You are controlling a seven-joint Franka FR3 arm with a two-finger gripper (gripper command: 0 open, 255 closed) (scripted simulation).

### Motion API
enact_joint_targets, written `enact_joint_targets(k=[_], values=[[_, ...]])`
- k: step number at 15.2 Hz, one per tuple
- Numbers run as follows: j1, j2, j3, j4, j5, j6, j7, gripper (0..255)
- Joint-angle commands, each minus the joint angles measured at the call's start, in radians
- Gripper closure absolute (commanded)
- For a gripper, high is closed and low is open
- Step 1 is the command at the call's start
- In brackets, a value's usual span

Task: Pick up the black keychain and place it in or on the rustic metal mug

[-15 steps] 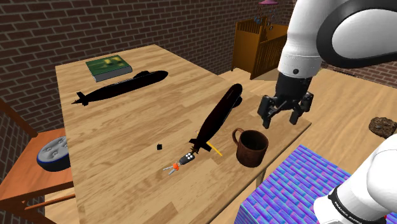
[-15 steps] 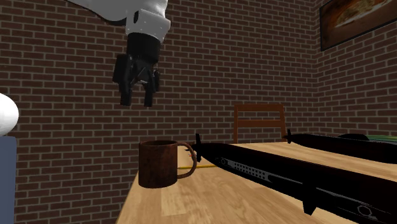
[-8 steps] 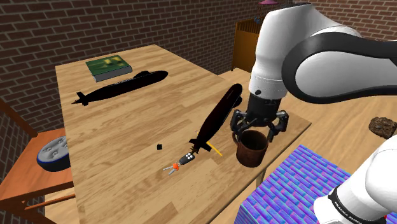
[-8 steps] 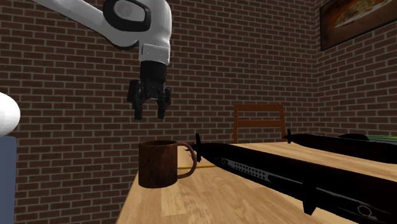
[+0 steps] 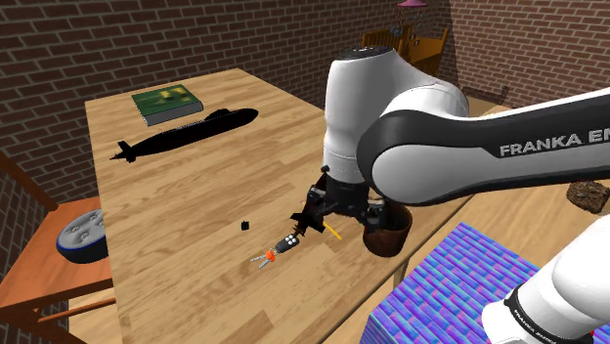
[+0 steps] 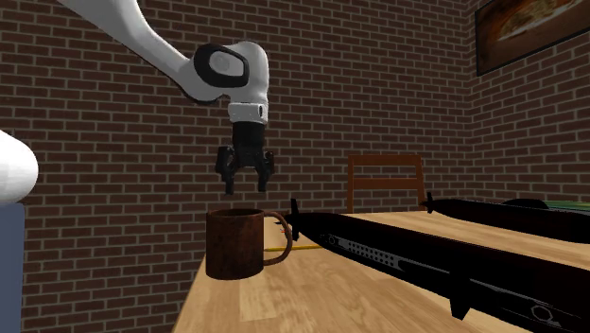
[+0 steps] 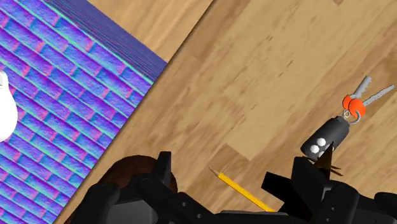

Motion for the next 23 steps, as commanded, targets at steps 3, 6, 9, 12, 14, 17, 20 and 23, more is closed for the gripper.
enact_joint_targets(k=[3, 6, 9, 12, 14, 17, 20, 23], values=[[-0.119, 0.206, 0.171, 0.112, -0.140, 0.090, 0.274, 0], [-0.191, 0.421, 0.289, 0.212, -0.358, 0.125, 0.543, 0], [-0.126, 0.660, 0.276, 0.334, -0.615, 0.100, 0.818, 0], [-0.010, 0.783, 0.183, 0.438, -0.723, 0.067, 0.953, 0], [-0.001, 0.795, 0.170, 0.426, -0.735, 0.088, 0.961, 0], [0.010, 0.816, 0.156, 0.409, -0.759, 0.119, 0.976, 0], [0.019, 0.836, 0.142, 0.396, -0.780, 0.144, 0.989, 0], [0.019, 0.836, 0.142, 0.396, -0.780, 0.144, 0.989, 0]])
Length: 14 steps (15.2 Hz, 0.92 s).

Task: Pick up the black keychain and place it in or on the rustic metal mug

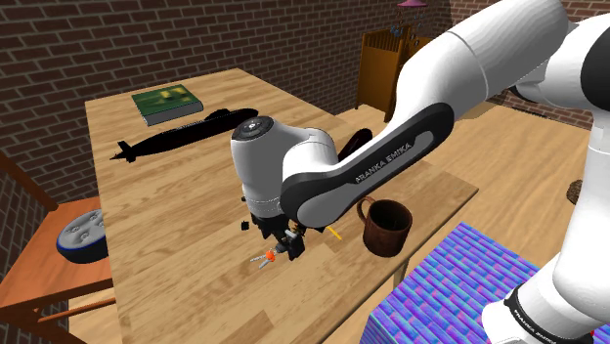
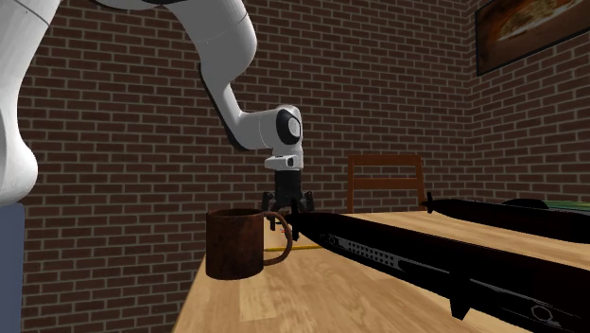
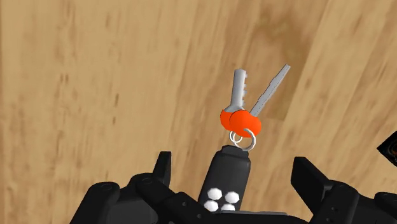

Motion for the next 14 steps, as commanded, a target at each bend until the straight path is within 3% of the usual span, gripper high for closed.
enact_joint_targets(k=[1, 4, 5, 14], values=[[0.000, 0.000, 0.000, -0.001, -0.001, 0.001, 0.000, 0], [0.000, 0.000, 0.000, -0.001, -0.001, 0.001, 0.000, 0], [0.000, 0.000, 0.000, -0.001, -0.001, 0.001, 0.000, 255], [0.000, 0.000, 0.000, -0.001, -0.001, 0.001, 0.000, 255]])
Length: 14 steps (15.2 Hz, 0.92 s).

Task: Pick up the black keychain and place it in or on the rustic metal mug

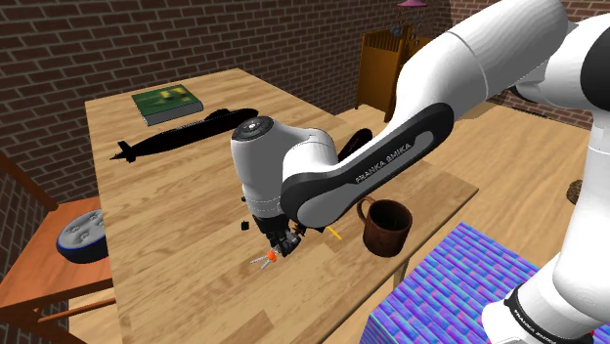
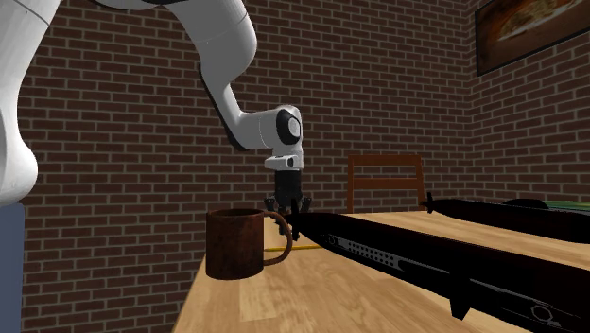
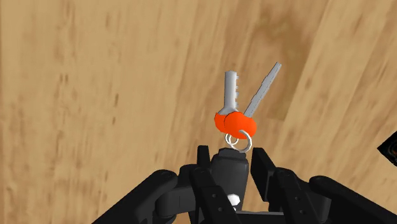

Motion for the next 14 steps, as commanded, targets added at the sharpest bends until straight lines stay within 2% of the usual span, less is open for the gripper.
enact_joint_targets(k=[1, 14], values=[[-0.005, -0.008, 0.006, 0.004, 0.009, -0.009, -0.006, 255], [-0.052, -0.103, 0.064, 0.081, 0.108, -0.143, -0.074, 255]])
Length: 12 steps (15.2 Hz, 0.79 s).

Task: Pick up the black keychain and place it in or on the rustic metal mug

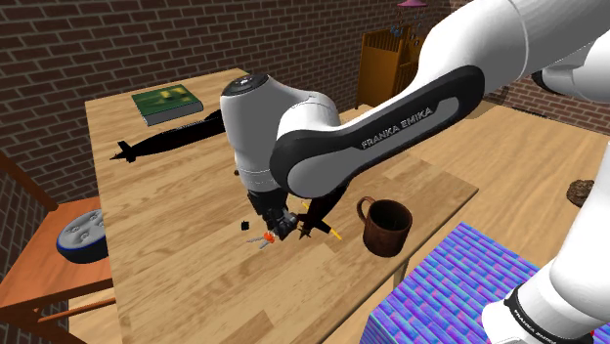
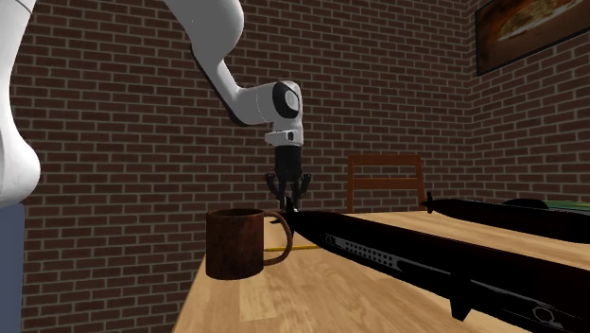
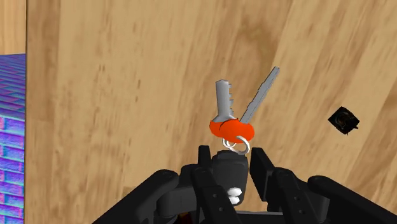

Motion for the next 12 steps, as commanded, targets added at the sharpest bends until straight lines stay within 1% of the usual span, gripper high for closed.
enact_joint_targets(k=[1, 12], values=[[-0.005, -0.013, 0.007, 0.015, 0.013, -0.022, -0.009, 255], [-0.023, -0.064, 0.032, 0.115, 0.068, -0.149, -0.049, 255]])
